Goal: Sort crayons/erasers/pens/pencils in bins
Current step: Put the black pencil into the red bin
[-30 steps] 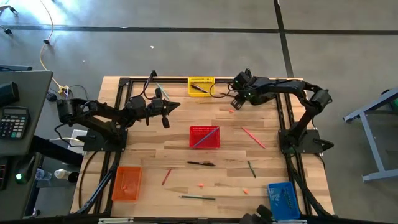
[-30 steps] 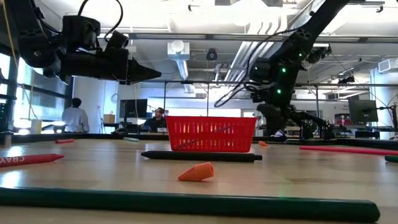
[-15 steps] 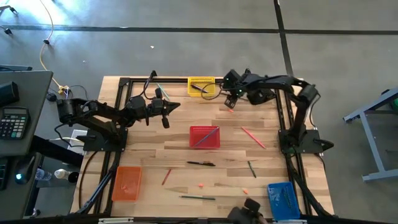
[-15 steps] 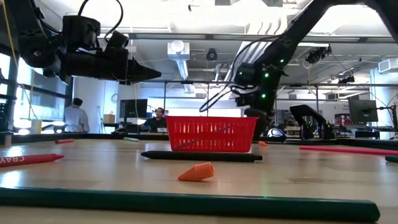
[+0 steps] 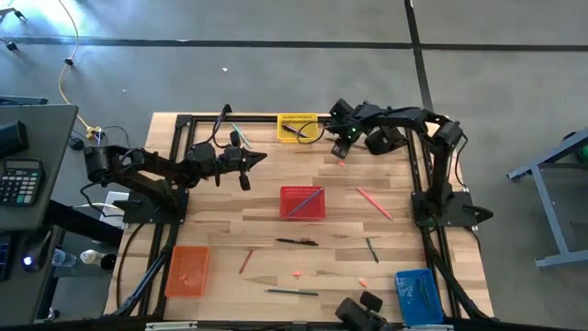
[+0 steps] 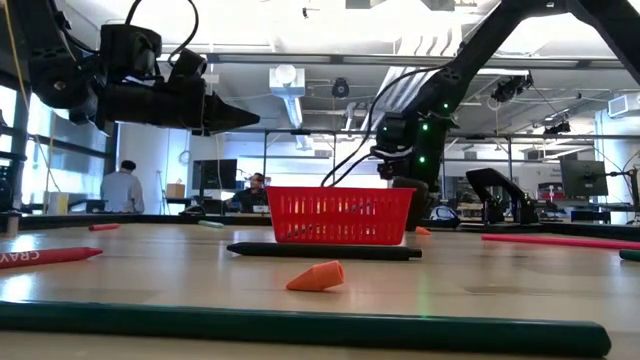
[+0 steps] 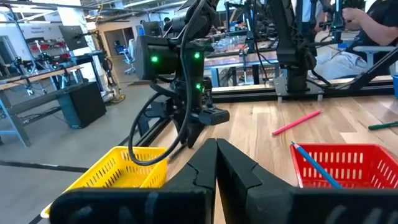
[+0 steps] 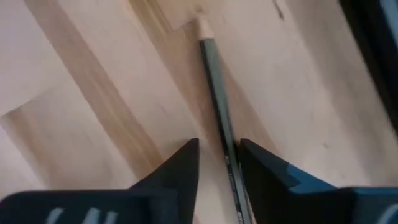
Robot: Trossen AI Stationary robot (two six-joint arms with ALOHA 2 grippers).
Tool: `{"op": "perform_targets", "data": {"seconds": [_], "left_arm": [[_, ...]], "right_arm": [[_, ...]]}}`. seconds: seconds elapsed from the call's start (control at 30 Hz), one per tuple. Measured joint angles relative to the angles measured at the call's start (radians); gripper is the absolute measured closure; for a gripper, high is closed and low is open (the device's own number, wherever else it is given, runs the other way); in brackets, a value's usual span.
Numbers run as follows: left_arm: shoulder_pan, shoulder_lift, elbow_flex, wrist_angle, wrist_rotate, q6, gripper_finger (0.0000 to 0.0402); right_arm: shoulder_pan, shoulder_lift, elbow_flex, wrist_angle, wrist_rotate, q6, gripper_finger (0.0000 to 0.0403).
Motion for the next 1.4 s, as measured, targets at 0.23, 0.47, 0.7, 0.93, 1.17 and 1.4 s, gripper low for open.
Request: {"op": "perform_targets", "data": {"seconds": [0.23,0.47,0.7,0.93,1.17,1.4], "left_arm": [[0.0,0.0,0.0,0.0,0.0,-0.022,0.0401],[0.0,0.0,0.0,0.001,-0.001,-0.047,0.0401],[0.002,0.0,0.0,0.001,-0.011,-0.077,0.0401],[0.003,0.0,0.001,0.004,0.009,-0.137,0.0401],[0.035,0.0,0.027,0.001,0.109,-0.274,0.0401],[0.029,0.0,0.095,-0.003,0.164,-0.402,0.0394]], "right_arm": [[-0.002,-0.001,0.0,-0.015,-0.034,0.013,0.035],[-0.001,-0.022,-0.005,-0.043,-0.068,0.05,0.0379],[0.006,-0.101,-0.005,-0.059,-0.069,0.085,0.0383],[0.038,-0.228,-0.01,-0.051,-0.069,0.147,0.0384],[0.102,-0.384,-0.232,0.25,-0.124,0.27,0.0384],[0.208,-0.497,-0.513,0.869,-0.198,0.425,0.0384]]}}
